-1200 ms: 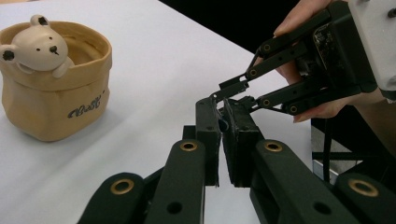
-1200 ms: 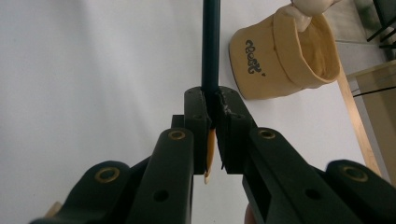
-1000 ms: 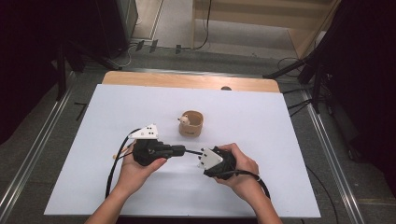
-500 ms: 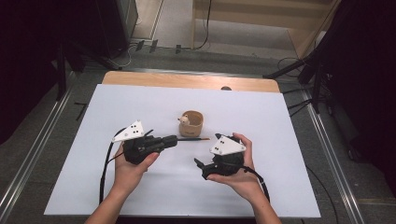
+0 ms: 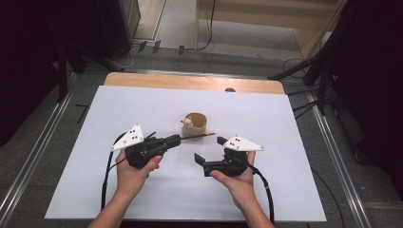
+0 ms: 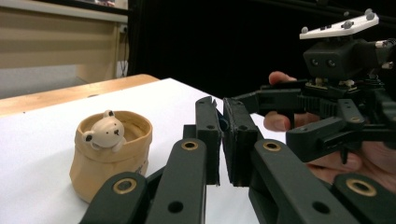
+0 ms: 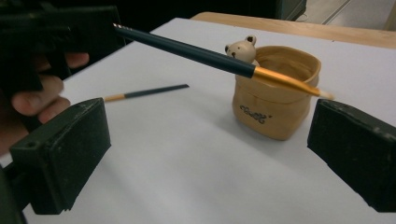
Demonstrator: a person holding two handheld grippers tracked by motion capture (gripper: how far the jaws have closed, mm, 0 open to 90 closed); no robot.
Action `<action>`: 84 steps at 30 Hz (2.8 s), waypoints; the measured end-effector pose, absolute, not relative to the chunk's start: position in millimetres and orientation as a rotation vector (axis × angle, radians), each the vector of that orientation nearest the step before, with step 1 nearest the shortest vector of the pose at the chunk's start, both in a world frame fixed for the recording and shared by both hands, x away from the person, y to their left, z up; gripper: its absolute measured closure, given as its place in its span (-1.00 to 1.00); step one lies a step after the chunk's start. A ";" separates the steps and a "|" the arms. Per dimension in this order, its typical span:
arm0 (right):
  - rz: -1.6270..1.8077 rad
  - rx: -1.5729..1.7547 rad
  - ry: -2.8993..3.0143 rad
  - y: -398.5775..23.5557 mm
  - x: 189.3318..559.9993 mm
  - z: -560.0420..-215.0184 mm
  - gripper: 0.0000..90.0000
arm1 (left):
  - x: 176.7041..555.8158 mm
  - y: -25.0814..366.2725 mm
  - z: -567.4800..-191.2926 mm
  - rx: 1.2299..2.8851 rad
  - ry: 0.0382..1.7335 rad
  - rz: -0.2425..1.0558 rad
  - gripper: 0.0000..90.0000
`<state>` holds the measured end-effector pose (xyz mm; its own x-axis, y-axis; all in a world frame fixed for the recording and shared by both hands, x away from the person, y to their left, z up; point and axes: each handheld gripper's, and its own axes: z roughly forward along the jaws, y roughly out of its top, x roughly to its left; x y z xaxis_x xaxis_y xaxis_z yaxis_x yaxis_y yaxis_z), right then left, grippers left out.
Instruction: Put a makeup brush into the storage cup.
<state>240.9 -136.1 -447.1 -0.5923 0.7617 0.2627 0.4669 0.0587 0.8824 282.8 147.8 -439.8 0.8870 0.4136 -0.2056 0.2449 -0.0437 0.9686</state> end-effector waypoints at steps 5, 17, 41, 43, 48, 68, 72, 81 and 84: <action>1.666 1.377 2.008 -136.0 239.8 -447.7 -1.00 | 280.9 147.0 -440.1 1.622 0.520 0.175 0.92; 1.869 1.646 1.838 -135.8 246.4 -453.0 -1.00 | 279.5 146.0 -442.7 1.606 0.528 0.194 0.92; 2.143 2.054 1.474 -130.1 258.9 -455.8 -0.93 | 272.5 135.7 -446.8 1.612 0.505 0.208 0.92; 2.149 2.081 1.461 -129.4 260.0 -456.4 -0.90 | 272.2 135.2 -446.9 1.611 0.500 0.209 0.92; 2.151 2.102 1.433 -129.8 261.9 -458.0 -0.66 | 272.2 134.9 -447.4 1.609 0.493 0.204 0.92; 2.241 2.202 1.348 -133.3 266.4 -470.7 0.08 | 271.8 133.6 -448.9 1.616 0.490 0.206 0.92; 2.252 2.211 1.336 -133.7 267.1 -472.4 0.13 | 272.0 133.8 -449.0 1.618 0.491 0.206 0.92; 2.342 2.136 1.279 -138.3 266.5 -474.5 0.86 | 276.3 133.3 -452.5 1.677 0.503 0.125 0.28; 2.341 2.106 1.282 -139.6 265.7 -473.3 0.86 | 276.3 133.2 -451.4 1.673 0.499 0.120 0.16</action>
